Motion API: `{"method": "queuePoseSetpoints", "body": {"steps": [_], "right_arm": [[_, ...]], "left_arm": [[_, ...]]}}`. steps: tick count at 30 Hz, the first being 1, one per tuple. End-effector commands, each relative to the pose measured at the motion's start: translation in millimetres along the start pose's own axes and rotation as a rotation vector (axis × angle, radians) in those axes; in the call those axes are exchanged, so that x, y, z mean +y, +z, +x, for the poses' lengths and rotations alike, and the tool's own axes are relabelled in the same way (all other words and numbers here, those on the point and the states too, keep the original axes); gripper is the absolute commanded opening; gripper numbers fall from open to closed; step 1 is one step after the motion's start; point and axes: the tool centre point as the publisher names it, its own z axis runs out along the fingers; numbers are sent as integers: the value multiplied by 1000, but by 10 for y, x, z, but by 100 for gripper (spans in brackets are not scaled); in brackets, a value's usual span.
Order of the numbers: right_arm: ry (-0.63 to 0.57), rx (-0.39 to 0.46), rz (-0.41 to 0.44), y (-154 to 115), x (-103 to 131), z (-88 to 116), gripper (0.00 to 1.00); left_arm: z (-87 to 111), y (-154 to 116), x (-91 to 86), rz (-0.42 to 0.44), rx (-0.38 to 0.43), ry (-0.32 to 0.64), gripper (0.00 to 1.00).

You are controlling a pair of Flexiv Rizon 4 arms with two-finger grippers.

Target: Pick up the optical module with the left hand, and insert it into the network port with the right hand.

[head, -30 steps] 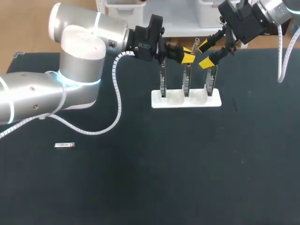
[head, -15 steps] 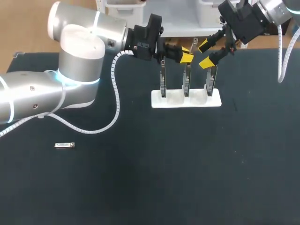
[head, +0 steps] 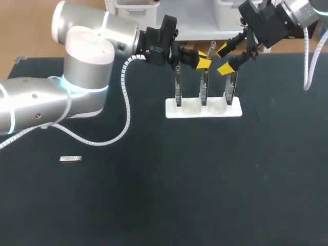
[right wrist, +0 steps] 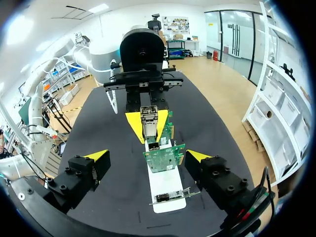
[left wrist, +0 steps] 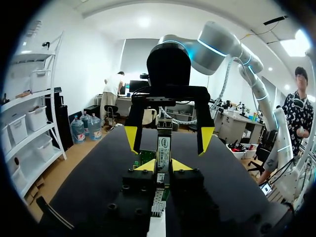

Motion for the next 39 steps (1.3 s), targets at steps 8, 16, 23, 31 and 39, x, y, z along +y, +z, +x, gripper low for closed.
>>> {"method": "queuePoseSetpoints", "body": {"steps": [8, 16, 23, 31, 39], "right_arm": [[-38, 13, 23, -154, 4, -15, 100], [-81, -6, 45, -186, 10, -110, 100], [-111, -24, 53, -184, -38, -197, 100], [-136, -54, 29, -105, -42, -314, 100], [-146, -69, 19, -108, -71, -376, 100]], "left_arm": [[-6, -1, 5, 1, 3, -1, 0], [-6, -1, 5, 1, 3, -1, 0], [-6, -1, 5, 1, 3, -1, 0], [-6, -1, 5, 1, 3, -1, 0], [-6, -1, 5, 1, 3, -1, 0]]}}
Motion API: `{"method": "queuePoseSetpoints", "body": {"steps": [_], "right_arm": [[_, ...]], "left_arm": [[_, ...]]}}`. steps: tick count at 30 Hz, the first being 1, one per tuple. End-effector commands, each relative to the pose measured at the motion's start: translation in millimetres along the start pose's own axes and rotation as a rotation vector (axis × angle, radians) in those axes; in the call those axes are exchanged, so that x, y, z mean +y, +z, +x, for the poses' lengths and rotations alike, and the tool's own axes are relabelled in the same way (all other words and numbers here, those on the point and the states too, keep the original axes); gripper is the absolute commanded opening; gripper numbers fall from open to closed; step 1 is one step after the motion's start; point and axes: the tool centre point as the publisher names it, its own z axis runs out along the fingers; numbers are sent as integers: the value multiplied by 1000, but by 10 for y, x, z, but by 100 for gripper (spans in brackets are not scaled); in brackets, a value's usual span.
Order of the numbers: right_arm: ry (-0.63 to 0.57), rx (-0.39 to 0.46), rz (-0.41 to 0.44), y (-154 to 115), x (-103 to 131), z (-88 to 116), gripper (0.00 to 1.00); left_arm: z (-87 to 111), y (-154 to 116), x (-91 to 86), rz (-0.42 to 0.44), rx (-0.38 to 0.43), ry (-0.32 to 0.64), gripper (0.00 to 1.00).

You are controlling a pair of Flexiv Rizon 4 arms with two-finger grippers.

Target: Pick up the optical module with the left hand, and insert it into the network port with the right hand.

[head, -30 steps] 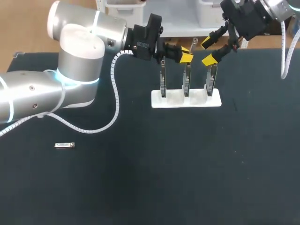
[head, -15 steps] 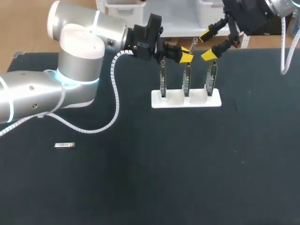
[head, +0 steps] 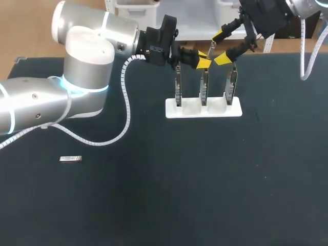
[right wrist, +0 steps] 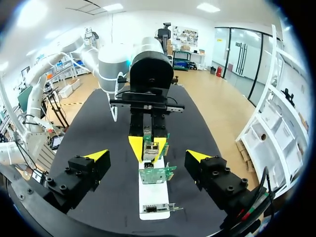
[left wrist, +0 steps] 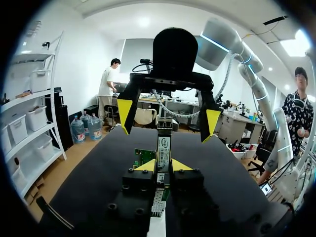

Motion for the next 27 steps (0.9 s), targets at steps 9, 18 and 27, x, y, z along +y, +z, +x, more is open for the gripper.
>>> {"method": "queuePoseSetpoints", "body": {"steps": [9, 18, 27], "right_arm": [[-8, -46, -21, 33, -16, -103, 100], [-12, -58, -35, 71, -2, -126, 100], [-12, -59, -28, 58, -31, -137, 100]], "left_arm": [[-6, 0, 5, 1, 3, -1, 0], [-6, 0, 5, 1, 3, -1, 0], [-6, 0, 5, 1, 3, -1, 0]]}}
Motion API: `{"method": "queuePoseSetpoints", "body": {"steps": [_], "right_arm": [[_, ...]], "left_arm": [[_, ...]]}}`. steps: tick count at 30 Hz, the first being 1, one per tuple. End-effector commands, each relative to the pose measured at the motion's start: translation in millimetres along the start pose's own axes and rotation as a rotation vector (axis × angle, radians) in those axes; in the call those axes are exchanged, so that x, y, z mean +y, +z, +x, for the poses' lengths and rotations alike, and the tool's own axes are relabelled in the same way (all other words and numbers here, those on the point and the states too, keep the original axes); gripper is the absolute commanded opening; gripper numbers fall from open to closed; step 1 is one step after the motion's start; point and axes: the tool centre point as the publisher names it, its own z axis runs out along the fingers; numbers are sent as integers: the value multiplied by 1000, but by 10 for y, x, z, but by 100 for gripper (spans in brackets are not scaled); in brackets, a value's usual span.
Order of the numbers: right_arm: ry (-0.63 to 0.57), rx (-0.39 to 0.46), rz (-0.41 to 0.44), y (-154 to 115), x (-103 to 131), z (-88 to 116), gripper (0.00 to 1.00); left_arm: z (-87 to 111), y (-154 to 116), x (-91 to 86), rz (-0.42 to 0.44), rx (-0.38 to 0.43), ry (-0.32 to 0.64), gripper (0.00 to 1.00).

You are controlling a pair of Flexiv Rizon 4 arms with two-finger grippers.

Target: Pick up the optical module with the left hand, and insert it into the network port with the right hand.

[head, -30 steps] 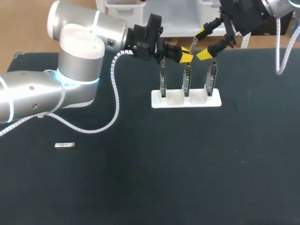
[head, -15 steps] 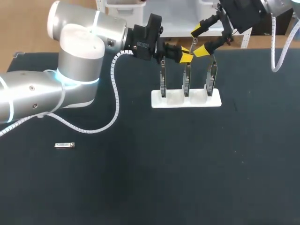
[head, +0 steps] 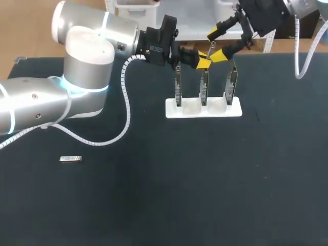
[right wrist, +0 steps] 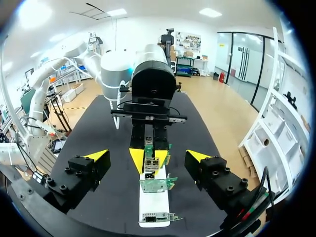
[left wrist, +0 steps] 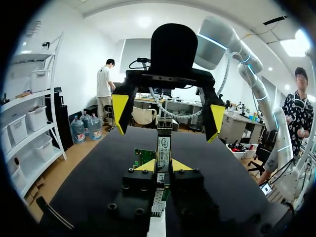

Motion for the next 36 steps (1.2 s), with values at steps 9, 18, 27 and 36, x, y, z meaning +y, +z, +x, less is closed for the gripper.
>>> {"method": "queuePoseSetpoints", "body": {"steps": [9, 18, 27, 36], "right_arm": [[3, -2, -4, 9, -47, 6, 100], [-9, -15, -12, 32, -56, 13, 0], [-4, -14, -1, 31, -53, 15, 0], [-1, -11, 1, 35, -25, 25, 0]], "left_arm": [[-6, 0, 5, 1, 3, -1, 0], [-6, 0, 5, 1, 3, -1, 0], [-6, 0, 5, 1, 3, -1, 0], [-6, 0, 5, 1, 3, -1, 0]]}}
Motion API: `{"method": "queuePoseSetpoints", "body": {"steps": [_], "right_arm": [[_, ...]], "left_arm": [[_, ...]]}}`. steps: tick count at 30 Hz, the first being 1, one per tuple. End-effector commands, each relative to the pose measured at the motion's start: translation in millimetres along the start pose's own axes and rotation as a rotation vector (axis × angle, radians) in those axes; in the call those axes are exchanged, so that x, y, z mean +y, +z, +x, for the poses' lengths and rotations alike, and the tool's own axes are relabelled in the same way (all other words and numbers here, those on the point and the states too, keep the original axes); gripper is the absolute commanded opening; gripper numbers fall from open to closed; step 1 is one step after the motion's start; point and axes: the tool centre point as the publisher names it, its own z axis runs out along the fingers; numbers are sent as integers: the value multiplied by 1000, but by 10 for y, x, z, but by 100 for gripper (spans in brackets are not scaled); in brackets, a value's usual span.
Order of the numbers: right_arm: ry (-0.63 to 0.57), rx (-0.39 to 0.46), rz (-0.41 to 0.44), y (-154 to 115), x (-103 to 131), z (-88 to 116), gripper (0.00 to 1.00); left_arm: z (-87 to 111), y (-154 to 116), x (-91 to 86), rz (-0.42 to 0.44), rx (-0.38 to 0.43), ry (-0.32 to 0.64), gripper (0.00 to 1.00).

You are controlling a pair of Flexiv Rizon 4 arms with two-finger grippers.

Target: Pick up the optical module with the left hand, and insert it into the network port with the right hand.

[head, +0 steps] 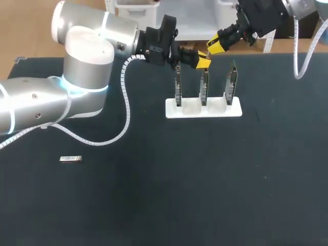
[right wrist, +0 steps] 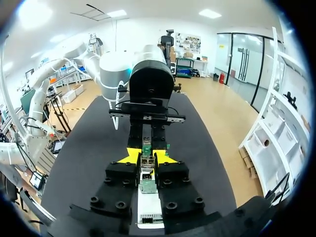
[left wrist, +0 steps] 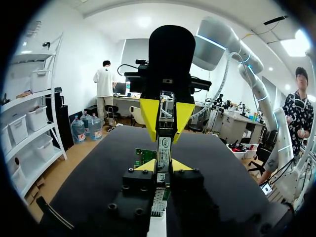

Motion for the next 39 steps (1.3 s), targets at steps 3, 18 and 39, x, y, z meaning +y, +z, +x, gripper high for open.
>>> {"method": "queuePoseSetpoints", "body": {"steps": [3, 18, 39], "right_arm": [[2, -1, 4, 4, 18, 15, 0], [-1, 0, 8, 9, 22, 10, 0], [2, 2, 7, 7, 31, 37, 0]], "left_arm": [[-10, 5, -3, 3, 3, -1, 0], [-10, 5, -3, 3, 3, -1, 100], [-56, -126, 2, -49, 54, 65, 100]]}}
